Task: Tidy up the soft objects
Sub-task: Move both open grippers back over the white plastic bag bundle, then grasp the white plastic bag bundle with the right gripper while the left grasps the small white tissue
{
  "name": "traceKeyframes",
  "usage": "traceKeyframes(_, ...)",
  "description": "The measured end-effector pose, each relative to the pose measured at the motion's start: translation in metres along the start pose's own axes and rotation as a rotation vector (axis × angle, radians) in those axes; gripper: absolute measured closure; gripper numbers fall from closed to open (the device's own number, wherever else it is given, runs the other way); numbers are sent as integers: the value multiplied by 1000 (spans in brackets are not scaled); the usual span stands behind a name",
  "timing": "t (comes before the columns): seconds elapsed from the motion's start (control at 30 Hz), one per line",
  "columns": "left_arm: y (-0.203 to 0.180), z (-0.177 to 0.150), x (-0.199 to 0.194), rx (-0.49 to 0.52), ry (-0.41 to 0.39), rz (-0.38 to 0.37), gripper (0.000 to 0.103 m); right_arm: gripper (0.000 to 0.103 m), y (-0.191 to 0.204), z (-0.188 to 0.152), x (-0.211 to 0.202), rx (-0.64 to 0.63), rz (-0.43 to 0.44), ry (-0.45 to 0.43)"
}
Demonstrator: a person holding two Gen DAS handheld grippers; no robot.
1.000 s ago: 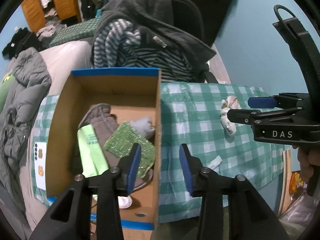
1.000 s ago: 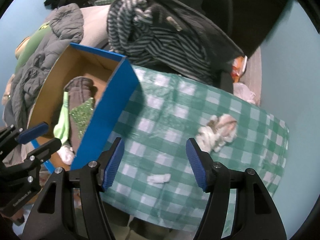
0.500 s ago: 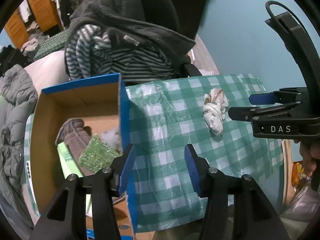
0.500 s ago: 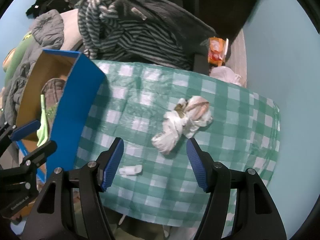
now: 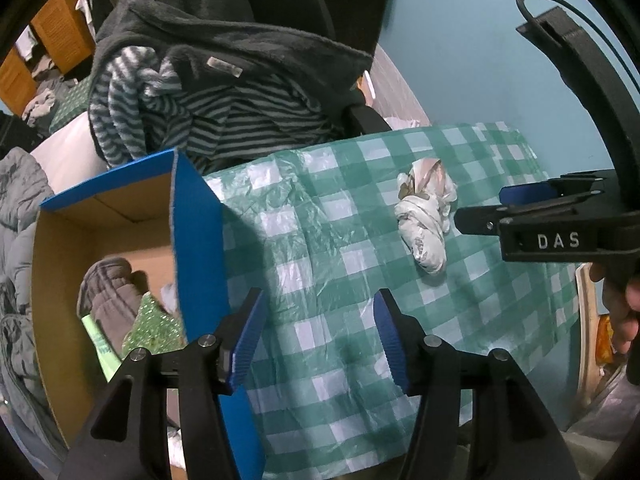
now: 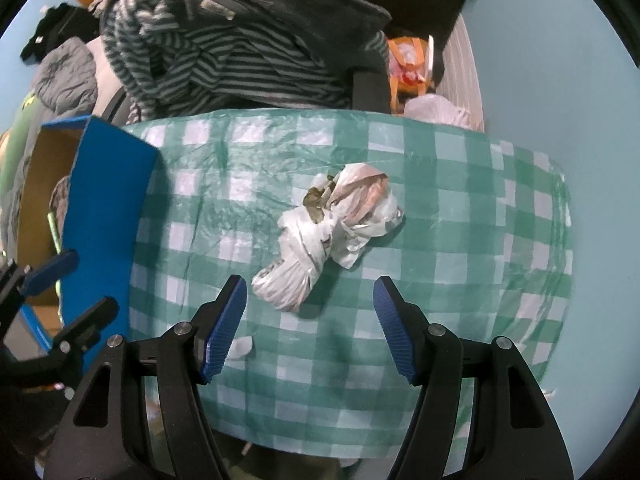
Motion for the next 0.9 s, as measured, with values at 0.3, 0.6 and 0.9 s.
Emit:
traceKeyframes(0.3, -3, 12, 25, -16, 30, -31, 46, 37, -10, 22, 27, 72, 18, 14)
traceKeyframes(0.6, -3, 14, 42, -14, 61, -44, 46, 37, -12, 37, 56, 119, 0, 39)
traceKeyframes(0.9, -2, 11, 55, -20, 83, -69, 46, 37, -2, 34, 81, 89, -48, 75)
Point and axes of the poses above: each gripper's, at about its wrist camera, not at the fingertips, and x roughly the way its jaws point, y to its left, z to its top, the point moved 1 cm from there along x, roughly the way its jaws point, and after that the axes turned 5 degrees about y, right-handed, at the moved point
